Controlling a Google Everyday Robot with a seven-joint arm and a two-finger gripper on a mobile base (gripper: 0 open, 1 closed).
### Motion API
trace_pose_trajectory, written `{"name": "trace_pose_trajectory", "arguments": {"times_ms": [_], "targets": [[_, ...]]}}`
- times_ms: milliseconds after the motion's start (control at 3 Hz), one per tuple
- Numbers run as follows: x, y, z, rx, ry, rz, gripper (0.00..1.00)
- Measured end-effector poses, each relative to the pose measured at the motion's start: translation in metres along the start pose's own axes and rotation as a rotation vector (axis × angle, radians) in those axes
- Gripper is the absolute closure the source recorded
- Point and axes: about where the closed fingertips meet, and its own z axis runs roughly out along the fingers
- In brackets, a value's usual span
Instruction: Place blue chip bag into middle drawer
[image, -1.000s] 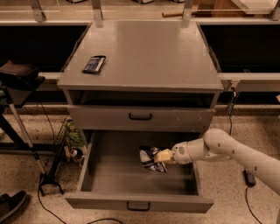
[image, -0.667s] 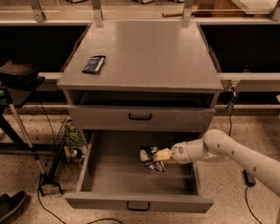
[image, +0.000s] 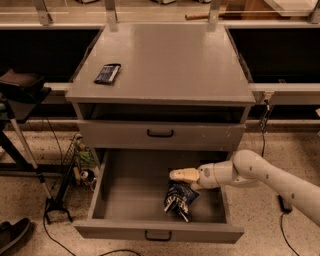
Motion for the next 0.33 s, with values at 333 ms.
{"name": "trace_pose_trajectory", "arguments": {"times_ms": [333], "targets": [[0.0, 0.0, 0.0, 0.0, 0.0, 0.0, 0.0]]}}
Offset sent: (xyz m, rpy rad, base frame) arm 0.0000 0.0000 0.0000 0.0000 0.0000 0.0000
